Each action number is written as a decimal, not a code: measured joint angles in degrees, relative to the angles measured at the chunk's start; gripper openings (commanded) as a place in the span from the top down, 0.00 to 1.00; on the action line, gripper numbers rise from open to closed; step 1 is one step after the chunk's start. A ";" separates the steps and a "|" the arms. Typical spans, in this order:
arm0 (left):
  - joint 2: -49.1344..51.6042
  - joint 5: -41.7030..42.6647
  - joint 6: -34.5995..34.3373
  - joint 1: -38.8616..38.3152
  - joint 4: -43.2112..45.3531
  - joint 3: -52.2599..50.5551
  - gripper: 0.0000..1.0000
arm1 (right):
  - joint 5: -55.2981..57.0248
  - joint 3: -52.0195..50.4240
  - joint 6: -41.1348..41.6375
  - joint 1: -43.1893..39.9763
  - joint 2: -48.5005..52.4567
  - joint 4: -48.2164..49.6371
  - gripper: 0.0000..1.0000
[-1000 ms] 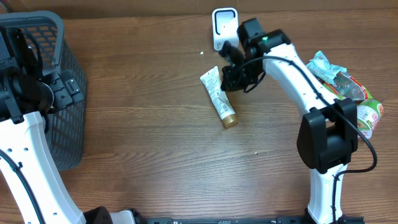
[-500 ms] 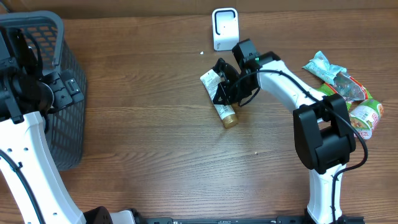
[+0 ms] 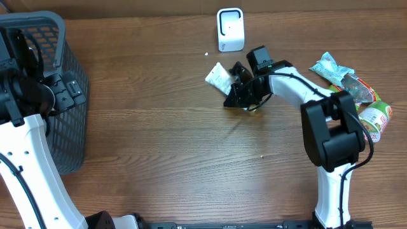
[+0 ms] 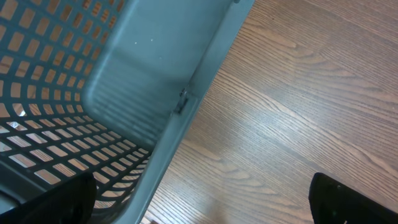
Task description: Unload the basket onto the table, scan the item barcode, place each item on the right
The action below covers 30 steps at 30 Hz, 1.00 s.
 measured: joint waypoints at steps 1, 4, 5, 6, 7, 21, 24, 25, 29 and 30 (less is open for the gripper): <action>0.00 0.00 0.02 0.00 0.00 0.00 0.00 | -0.24 0.00 0.24 -0.42 0.04 0.09 0.96; 0.00 0.00 0.02 0.00 0.00 0.00 0.00 | -0.59 0.02 0.70 -1.29 0.20 0.02 0.96; 0.00 0.00 0.02 0.00 0.02 0.00 0.00 | -0.57 0.04 0.68 -1.31 0.20 -0.15 0.96; 0.00 0.00 0.02 0.00 0.00 0.00 0.00 | -0.48 0.26 0.70 -1.31 0.20 -0.57 0.96; 0.00 0.00 0.02 0.00 0.00 0.00 0.00 | -0.42 0.33 0.72 -1.31 0.20 -0.72 0.96; 0.00 0.00 0.02 0.00 0.00 0.00 0.00 | 15.80 2.10 -1.95 -1.11 -14.16 -2.56 0.96; 0.00 0.00 0.02 0.00 0.00 0.00 0.00 | 20.65 2.25 -3.43 -0.52 -13.68 -4.39 0.96; 0.00 0.00 0.02 0.00 0.00 0.00 0.00 | 22.10 2.23 -3.67 -0.02 -13.33 -4.59 0.96; 0.00 0.00 0.02 0.00 0.00 0.00 0.00 | 28.65 2.23 -4.04 3.30 -11.82 -4.79 0.96; 0.00 0.00 0.02 0.00 0.02 0.00 0.00 | 30.23 2.23 -4.00 4.26 -11.45 -4.81 0.96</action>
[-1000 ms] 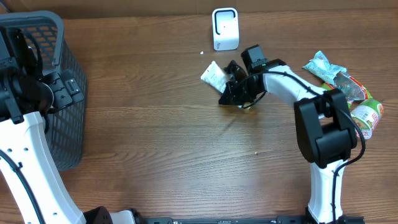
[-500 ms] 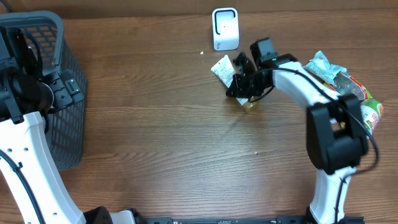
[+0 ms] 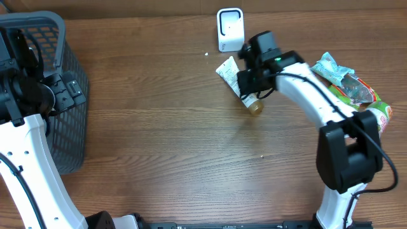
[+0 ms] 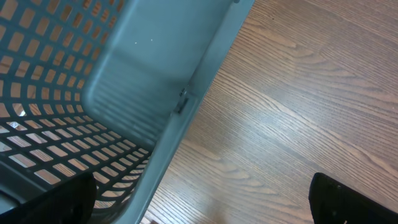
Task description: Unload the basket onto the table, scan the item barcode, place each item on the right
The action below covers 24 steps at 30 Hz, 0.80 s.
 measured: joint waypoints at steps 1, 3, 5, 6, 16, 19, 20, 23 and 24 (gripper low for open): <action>0.00 0.00 -0.02 0.00 -0.02 0.00 0.00 | 1.62 0.00 0.00 1.01 0.42 0.04 0.96; 0.00 0.00 0.00 0.00 0.00 0.00 0.00 | 3.54 0.00 0.11 2.29 1.09 0.22 0.96; 0.00 0.00 -0.02 0.00 -0.02 0.00 0.00 | 5.11 0.00 0.48 2.67 1.62 0.35 0.96; 0.00 0.00 0.00 0.00 0.00 0.00 0.00 | 5.84 0.00 0.72 2.64 1.95 0.37 0.96; 0.00 0.00 0.00 0.00 -0.02 0.00 0.00 | 7.87 0.00 1.81 2.25 3.48 1.07 0.96; 0.00 0.00 0.00 0.00 -0.02 0.00 0.00 | 8.13 0.00 1.95 2.25 3.48 1.18 0.96; 0.00 0.00 0.00 -0.02 0.00 0.00 0.00 | 8.22 0.00 1.95 2.25 3.48 1.31 0.96; 0.00 0.00 0.00 0.00 -0.02 0.00 0.00 | 8.90 0.00 2.10 2.25 3.48 1.44 0.96; 0.00 0.00 0.00 0.00 -0.02 0.00 0.00 | 9.31 0.00 2.19 2.25 3.50 1.51 0.96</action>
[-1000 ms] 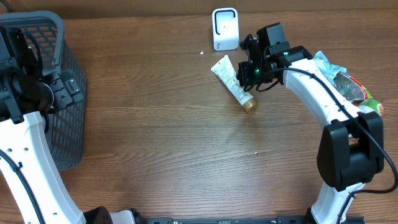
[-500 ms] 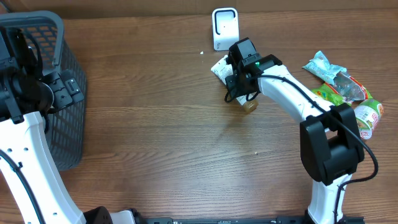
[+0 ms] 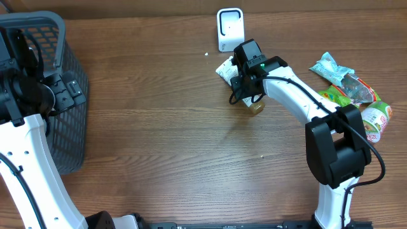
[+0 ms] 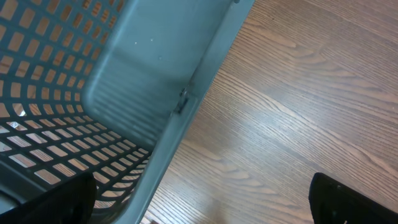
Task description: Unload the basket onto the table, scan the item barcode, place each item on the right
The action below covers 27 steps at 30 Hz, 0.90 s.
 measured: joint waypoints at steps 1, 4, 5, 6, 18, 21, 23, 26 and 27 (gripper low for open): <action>0.00 0.00 0.00 0.00 0.00 0.00 0.00 | 0.50 0.00 -0.02 0.00 0.04 0.17 0.96; 0.00 0.00 0.00 0.00 0.00 0.00 0.00 | 1.95 0.00 0.11 0.00 0.52 0.48 0.96; 0.00 0.00 0.00 0.00 0.00 0.00 0.00 | 2.29 0.02 0.17 -0.02 0.85 0.50 0.96; 0.00 0.00 0.00 0.00 0.00 0.00 0.00 | 2.67 0.02 0.13 0.00 1.27 0.52 0.96; 0.00 0.00 0.00 0.00 0.02 0.00 0.00 | 2.29 2.10 1.05 -1.03 5.16 -5.07 0.93; 0.00 0.00 -0.02 0.00 0.02 0.00 0.00 | -0.02 7.19 3.93 -1.09 4.13 -5.31 0.91; 0.00 0.00 0.00 -0.02 0.00 0.00 0.00 | -0.48 8.85 6.47 -1.07 2.71 -2.14 0.91; 0.00 0.00 0.00 0.00 0.00 0.00 0.00 | 0.57 10.45 11.28 -1.09 1.36 3.45 0.91; 0.00 0.00 0.00 0.00 0.00 0.00 0.00 | 0.94 10.49 12.59 -1.09 1.31 4.72 0.91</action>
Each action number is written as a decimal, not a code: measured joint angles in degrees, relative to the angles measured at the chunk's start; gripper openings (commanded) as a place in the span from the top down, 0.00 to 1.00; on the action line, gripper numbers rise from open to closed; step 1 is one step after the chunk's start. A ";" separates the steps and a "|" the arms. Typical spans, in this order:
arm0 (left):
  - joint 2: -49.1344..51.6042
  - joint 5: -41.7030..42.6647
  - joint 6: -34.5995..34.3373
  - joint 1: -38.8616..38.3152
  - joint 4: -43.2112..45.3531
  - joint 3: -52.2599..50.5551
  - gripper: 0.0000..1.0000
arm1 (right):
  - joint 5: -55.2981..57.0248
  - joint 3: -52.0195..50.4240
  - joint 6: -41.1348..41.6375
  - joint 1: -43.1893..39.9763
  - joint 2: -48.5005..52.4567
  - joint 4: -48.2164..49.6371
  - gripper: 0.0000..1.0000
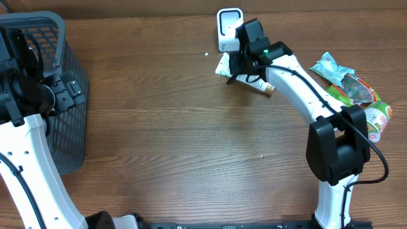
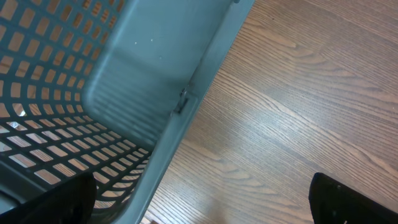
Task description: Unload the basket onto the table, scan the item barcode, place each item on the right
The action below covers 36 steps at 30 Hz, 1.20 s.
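Observation:
The white barcode scanner (image 1: 230,28) stands at the back edge of the table. Just in front of it my right gripper (image 1: 247,62) is shut on a white tube (image 1: 225,66) with a tan cap (image 1: 270,91). The tube lies nearly level, its flat white end toward the left below the scanner. My left gripper (image 2: 202,208) is open and holds nothing beside the basket, its dark fingers (image 2: 348,199) far apart over bare wood.
A grey mesh basket (image 1: 38,28) fills the left edge, its rim (image 2: 186,93) close under my left wrist. Several packaged goods (image 1: 353,92) lie in a heap at the right edge, beside my right arm's base.
My right gripper has moved with the tube up toward the scanner. The tube has turned flatter, its cap now further right. The left arm has not moved.
My right gripper held the tube low over the table some way in front of the scanner. Then it stood closer to the scanner with the tube steeper, cap toward the front. It stayed near there, and now holds the tube right in front of the scanner.

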 measured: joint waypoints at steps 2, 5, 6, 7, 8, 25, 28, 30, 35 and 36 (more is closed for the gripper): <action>0.00 0.00 0.00 0.00 0.00 0.00 0.00 | 0.68 -0.02 1.99 0.02 0.39 4.15 0.91; 0.00 0.00 -0.02 0.00 0.02 0.00 0.00 | 1.20 -0.02 3.91 0.02 1.92 7.56 0.92; 0.00 0.00 0.00 0.00 0.00 0.00 0.00 | 1.33 -0.02 4.52 0.02 2.64 7.76 0.92; 0.00 0.00 0.00 0.00 0.02 0.00 0.00 | 1.49 -0.02 5.33 0.00 3.65 7.76 0.92; 0.00 0.00 0.00 0.00 0.02 0.00 0.00 | 1.53 -0.02 5.79 0.02 4.55 7.50 0.92; 0.00 0.00 0.00 0.00 0.00 0.00 0.00 | 6.19 -0.20 9.09 -0.20 8.68 9.75 0.96; 0.00 0.00 -0.02 0.00 0.02 0.00 0.01 | 7.37 -0.61 10.80 -0.22 8.68 9.88 0.96; 0.00 0.00 0.00 0.00 0.00 0.00 0.00 | 8.00 -1.60 12.24 -0.22 8.68 9.77 0.96; 0.00 0.00 0.00 0.00 0.00 0.00 0.00 | 7.67 -1.95 13.84 -0.50 8.68 6.32 0.96; 0.00 0.00 -0.02 0.00 0.02 0.00 0.00 | 6.80 -1.99 14.05 -0.61 8.68 4.83 0.96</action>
